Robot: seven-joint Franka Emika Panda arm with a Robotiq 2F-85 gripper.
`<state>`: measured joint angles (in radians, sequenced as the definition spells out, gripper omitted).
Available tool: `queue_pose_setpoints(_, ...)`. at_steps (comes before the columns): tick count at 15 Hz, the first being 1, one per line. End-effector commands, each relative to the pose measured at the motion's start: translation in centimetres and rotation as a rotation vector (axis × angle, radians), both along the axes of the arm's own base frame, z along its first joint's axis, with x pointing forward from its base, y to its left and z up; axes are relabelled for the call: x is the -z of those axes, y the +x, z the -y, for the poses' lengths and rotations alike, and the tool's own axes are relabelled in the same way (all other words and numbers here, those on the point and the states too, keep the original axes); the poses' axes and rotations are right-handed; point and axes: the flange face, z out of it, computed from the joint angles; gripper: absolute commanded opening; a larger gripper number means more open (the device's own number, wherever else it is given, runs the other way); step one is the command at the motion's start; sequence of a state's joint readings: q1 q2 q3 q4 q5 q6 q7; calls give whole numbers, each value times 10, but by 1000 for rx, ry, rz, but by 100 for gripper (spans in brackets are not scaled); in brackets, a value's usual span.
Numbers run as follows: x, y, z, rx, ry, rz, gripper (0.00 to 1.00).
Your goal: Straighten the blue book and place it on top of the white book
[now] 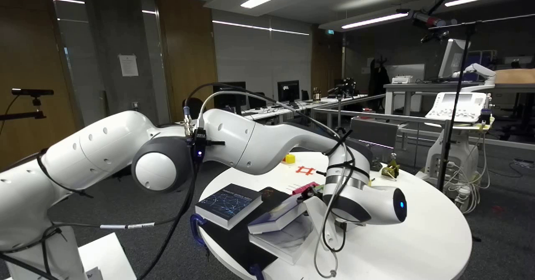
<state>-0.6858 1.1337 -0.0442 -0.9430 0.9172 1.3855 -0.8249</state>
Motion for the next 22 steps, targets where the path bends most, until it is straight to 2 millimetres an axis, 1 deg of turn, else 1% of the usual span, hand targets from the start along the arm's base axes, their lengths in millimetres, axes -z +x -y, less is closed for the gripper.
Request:
queue_pose_setpoints(1, -24, 2, 5, -18, -18, 3, 18)
queue_pose_setpoints(11, -28, 4, 5, -57, -85, -13, 18)
queue_pose_setpoints(22, -40, 19, -6, -119, -168, -16, 18)
